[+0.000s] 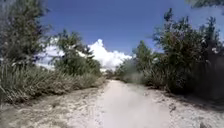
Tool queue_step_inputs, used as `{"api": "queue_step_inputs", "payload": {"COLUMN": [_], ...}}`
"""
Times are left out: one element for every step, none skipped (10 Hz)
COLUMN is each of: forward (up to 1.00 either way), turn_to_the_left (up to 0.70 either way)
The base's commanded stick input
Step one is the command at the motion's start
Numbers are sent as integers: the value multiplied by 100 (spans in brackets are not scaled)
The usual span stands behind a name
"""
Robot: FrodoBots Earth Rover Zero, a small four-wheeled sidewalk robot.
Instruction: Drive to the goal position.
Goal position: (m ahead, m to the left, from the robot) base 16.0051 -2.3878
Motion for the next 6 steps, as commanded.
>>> {"api": "queue_step_inputs", "payload": {"forward": [44, 44, 44, 44, 44, 44], "turn_to_the_left": [2, 2, 2, 2, 2, 2]}}
